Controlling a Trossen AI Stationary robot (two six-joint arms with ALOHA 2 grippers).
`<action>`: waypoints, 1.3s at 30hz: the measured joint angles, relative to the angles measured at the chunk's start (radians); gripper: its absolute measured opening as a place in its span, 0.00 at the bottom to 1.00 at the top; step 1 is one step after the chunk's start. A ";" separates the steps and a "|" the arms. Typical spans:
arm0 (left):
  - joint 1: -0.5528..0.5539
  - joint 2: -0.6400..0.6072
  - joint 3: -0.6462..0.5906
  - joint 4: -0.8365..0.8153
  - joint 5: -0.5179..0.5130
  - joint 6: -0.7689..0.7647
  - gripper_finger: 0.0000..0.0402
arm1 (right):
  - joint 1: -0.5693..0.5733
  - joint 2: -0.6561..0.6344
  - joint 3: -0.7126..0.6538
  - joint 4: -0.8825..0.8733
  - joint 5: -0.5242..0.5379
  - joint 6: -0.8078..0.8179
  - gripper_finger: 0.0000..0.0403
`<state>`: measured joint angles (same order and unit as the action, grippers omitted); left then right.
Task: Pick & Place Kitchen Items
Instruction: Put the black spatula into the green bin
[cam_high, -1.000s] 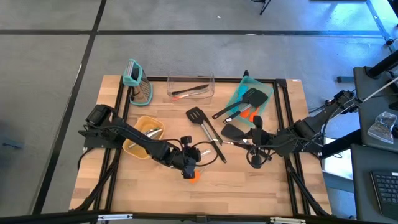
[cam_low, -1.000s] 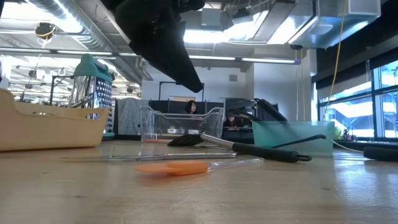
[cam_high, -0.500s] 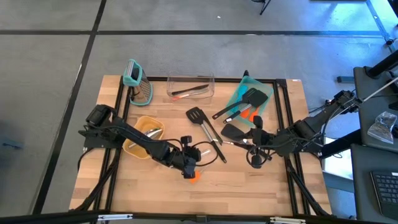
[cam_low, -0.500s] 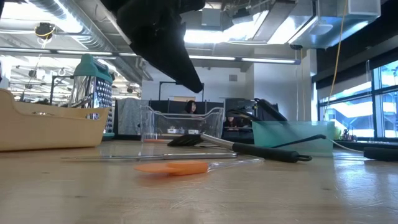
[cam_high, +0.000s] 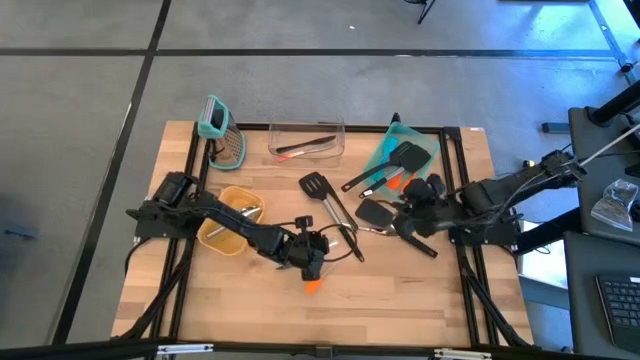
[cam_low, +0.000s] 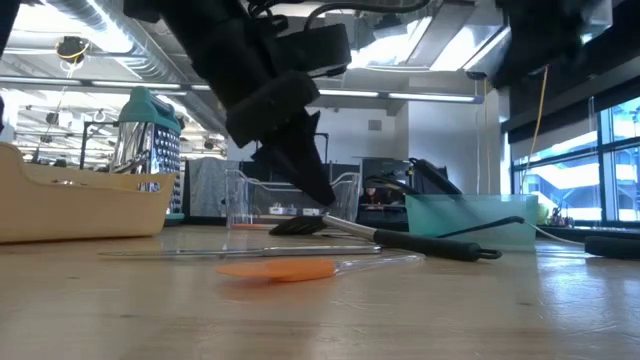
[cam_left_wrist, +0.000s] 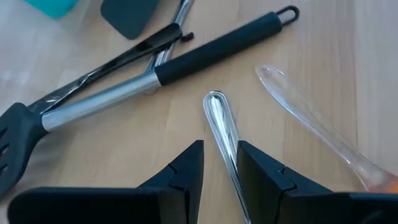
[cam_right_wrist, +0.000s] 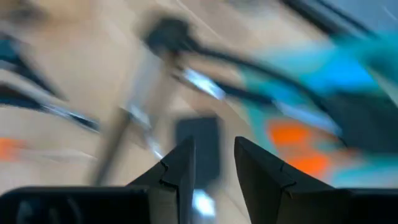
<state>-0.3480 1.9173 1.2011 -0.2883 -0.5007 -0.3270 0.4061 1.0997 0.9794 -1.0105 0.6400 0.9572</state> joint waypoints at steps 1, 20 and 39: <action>0.004 0.000 0.000 0.003 0.000 0.000 0.23 | -0.017 0.012 -0.002 -0.067 -0.022 0.050 0.28; -0.030 -0.110 0.000 0.220 0.133 0.144 0.23 | -0.211 0.120 -0.156 0.018 -0.507 -0.121 0.28; -0.084 -0.127 0.000 0.232 0.155 0.237 0.23 | 0.182 0.120 -0.157 -0.126 -0.656 0.137 0.28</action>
<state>-0.4320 1.7905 1.2015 -0.0563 -0.3458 -0.0904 0.5884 1.2194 0.8227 -1.1362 -0.0161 1.0938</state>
